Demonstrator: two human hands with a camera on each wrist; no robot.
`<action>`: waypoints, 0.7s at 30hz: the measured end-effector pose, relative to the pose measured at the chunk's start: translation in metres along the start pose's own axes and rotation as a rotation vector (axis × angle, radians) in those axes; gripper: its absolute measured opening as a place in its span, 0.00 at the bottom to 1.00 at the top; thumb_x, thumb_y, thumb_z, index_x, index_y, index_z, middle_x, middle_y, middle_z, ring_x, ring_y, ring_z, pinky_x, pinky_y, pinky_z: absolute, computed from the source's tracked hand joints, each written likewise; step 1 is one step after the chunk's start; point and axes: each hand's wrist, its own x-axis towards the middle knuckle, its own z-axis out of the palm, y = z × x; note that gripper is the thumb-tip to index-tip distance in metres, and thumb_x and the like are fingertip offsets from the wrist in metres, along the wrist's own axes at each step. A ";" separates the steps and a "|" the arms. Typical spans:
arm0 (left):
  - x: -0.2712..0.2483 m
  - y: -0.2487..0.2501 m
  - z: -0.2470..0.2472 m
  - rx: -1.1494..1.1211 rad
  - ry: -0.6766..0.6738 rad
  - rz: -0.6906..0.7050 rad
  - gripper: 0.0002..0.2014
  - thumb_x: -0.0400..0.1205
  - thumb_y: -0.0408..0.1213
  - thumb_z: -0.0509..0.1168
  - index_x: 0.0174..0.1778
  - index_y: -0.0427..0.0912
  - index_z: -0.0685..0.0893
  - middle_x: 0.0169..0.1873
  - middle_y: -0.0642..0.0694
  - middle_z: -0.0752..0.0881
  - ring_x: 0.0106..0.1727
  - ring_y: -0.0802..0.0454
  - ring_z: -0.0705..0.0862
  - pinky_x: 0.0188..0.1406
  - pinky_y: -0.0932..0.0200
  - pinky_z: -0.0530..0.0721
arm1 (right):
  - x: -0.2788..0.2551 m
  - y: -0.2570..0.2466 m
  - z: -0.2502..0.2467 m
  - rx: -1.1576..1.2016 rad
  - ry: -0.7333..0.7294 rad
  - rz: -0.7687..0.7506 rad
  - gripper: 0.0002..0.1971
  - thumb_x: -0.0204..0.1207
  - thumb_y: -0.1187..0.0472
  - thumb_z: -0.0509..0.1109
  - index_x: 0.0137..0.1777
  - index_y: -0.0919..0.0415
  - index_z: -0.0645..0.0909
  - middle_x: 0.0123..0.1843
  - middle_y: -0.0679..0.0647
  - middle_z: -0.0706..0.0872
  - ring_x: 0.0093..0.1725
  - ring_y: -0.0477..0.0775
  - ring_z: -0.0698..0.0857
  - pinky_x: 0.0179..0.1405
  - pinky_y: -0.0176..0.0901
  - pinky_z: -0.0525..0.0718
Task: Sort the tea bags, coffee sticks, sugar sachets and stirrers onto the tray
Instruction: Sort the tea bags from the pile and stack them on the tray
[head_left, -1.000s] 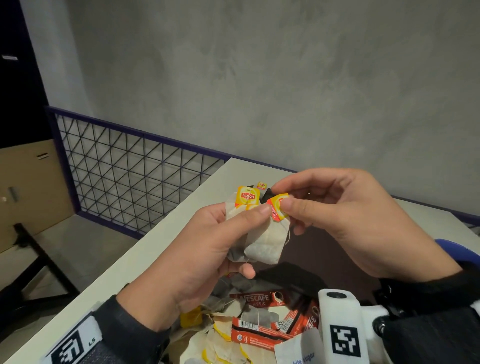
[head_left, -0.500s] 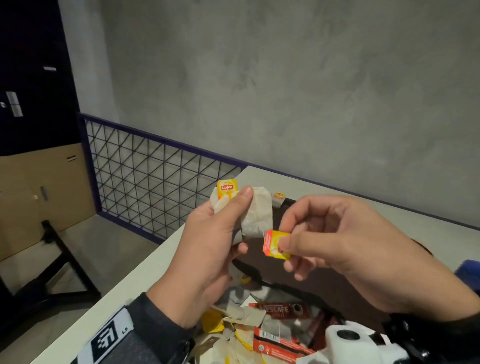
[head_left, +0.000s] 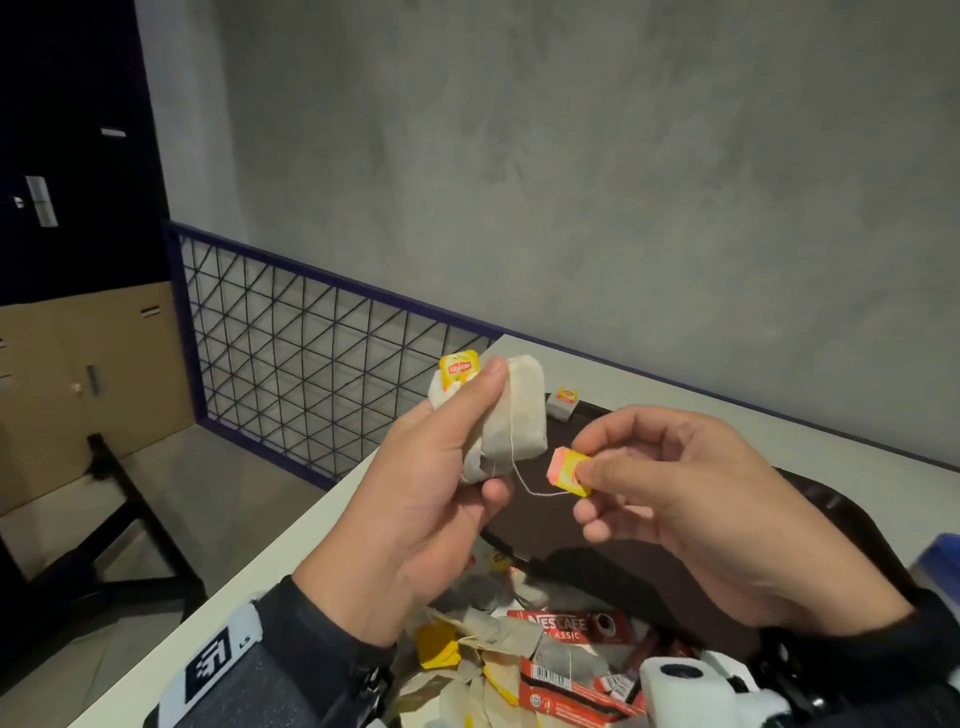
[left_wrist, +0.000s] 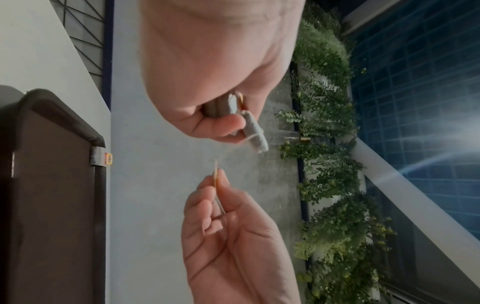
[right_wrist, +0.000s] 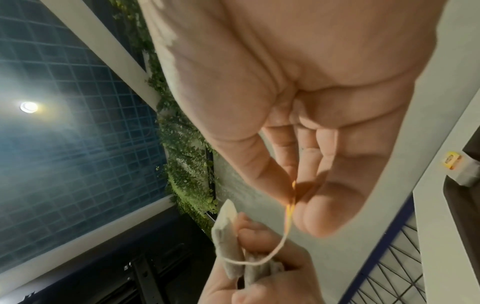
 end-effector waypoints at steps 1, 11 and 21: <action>-0.001 -0.001 0.000 0.038 -0.053 -0.026 0.16 0.75 0.47 0.77 0.54 0.43 0.89 0.35 0.47 0.86 0.26 0.59 0.79 0.13 0.68 0.69 | 0.001 0.000 -0.001 0.048 0.019 -0.014 0.06 0.76 0.77 0.73 0.49 0.70 0.87 0.39 0.66 0.89 0.33 0.59 0.88 0.31 0.43 0.87; -0.013 -0.005 0.004 0.291 -0.318 -0.137 0.22 0.79 0.46 0.73 0.62 0.33 0.91 0.42 0.44 0.90 0.25 0.60 0.81 0.12 0.69 0.69 | -0.002 -0.014 -0.010 0.539 -0.094 0.058 0.12 0.65 0.70 0.75 0.49 0.66 0.93 0.42 0.61 0.87 0.33 0.48 0.83 0.27 0.34 0.84; -0.016 -0.004 0.006 0.447 -0.313 -0.056 0.14 0.72 0.51 0.75 0.46 0.45 0.90 0.33 0.49 0.87 0.26 0.59 0.80 0.14 0.69 0.68 | -0.010 -0.018 -0.016 0.134 -0.112 -0.082 0.13 0.60 0.68 0.78 0.46 0.64 0.93 0.39 0.64 0.86 0.32 0.50 0.81 0.30 0.36 0.81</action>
